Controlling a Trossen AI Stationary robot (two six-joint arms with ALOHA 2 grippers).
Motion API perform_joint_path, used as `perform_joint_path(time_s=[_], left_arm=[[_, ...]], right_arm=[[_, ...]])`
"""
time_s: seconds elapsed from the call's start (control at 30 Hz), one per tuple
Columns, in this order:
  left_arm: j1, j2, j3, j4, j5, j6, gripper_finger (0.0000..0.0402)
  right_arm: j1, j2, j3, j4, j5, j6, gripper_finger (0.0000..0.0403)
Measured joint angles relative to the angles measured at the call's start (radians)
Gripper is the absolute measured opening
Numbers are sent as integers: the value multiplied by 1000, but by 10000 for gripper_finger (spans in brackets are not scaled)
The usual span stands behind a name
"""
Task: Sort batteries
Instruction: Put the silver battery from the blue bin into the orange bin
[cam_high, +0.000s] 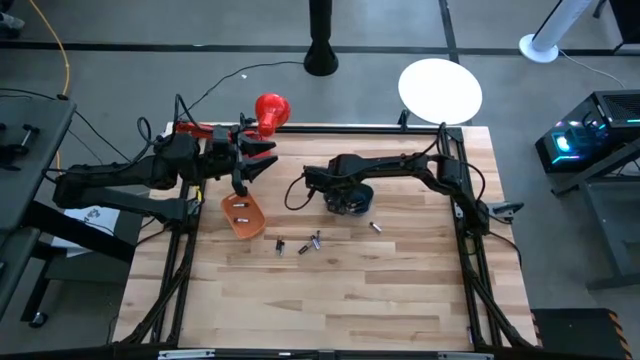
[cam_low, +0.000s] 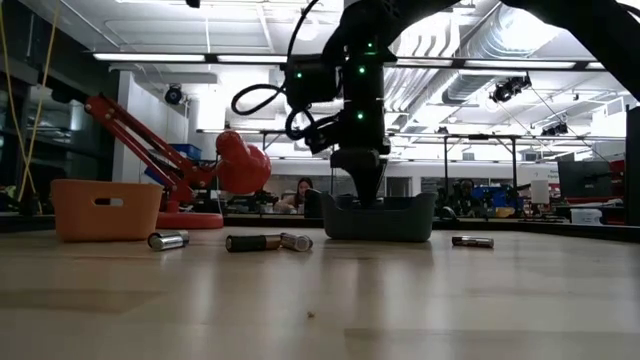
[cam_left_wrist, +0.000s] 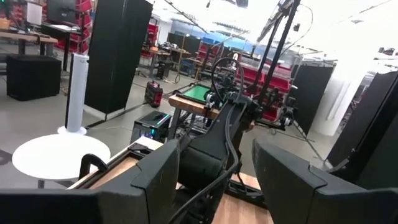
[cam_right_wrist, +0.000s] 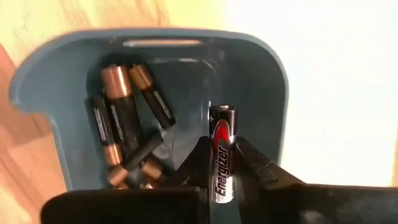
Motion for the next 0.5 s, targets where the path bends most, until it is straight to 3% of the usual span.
perform_joint_path(time_s=[0.3, 0.5], left_arm=[[1, -161, 0, -15, -83, 71, 193], [0, -289, 0, -19, -90, 74, 193]], right_arm=[[-4, -26, 68, -69, 25, -1, 19], [16, -74, 121, 136, -36, 152, 19]])
